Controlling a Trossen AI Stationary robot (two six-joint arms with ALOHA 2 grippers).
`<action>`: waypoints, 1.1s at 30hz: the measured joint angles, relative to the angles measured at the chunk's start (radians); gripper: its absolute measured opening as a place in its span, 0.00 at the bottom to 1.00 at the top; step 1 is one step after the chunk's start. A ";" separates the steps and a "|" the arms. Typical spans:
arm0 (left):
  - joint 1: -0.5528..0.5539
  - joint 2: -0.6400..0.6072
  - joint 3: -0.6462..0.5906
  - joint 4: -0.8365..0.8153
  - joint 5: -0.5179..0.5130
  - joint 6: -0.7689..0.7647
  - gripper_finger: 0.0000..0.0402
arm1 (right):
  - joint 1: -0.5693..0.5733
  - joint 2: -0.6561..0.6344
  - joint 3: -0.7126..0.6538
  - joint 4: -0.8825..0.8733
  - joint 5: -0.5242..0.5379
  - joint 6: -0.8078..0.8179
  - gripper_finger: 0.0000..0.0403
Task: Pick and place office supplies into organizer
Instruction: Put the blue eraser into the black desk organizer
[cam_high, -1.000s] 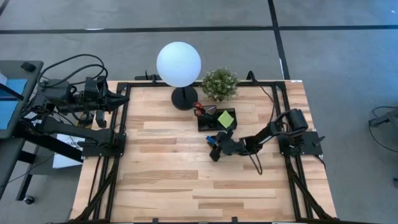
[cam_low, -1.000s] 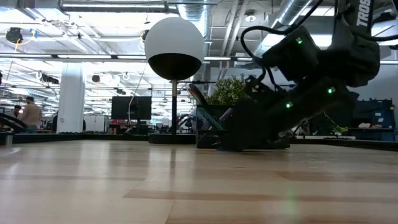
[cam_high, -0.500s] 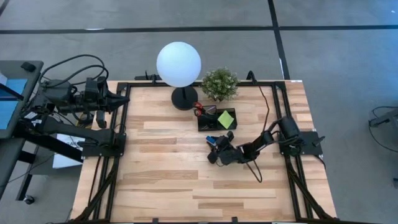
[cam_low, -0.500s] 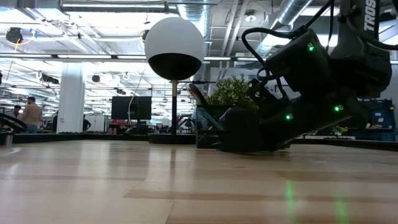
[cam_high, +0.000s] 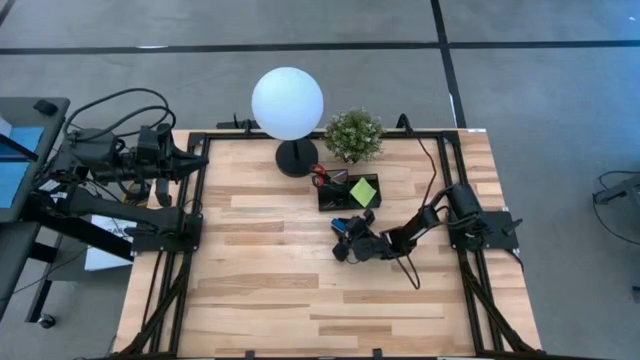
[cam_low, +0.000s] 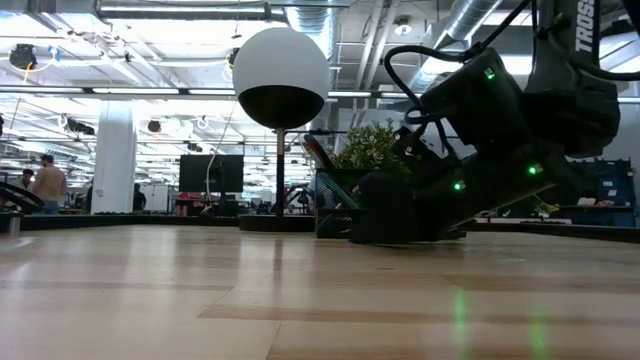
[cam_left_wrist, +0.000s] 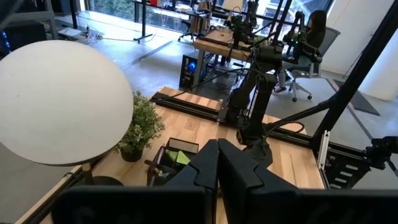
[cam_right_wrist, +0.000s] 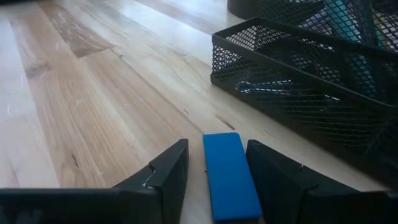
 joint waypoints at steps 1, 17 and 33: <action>0.000 0.000 0.000 -0.002 0.000 0.000 0.00 | -0.002 0.000 0.000 0.002 -0.001 -0.009 0.41; 0.000 0.000 0.000 -0.004 0.000 0.000 0.00 | -0.013 0.000 0.000 0.009 -0.004 0.111 0.13; 0.000 0.000 0.000 -0.003 0.034 0.000 0.00 | -0.062 -0.292 0.005 -0.047 0.013 -0.170 0.14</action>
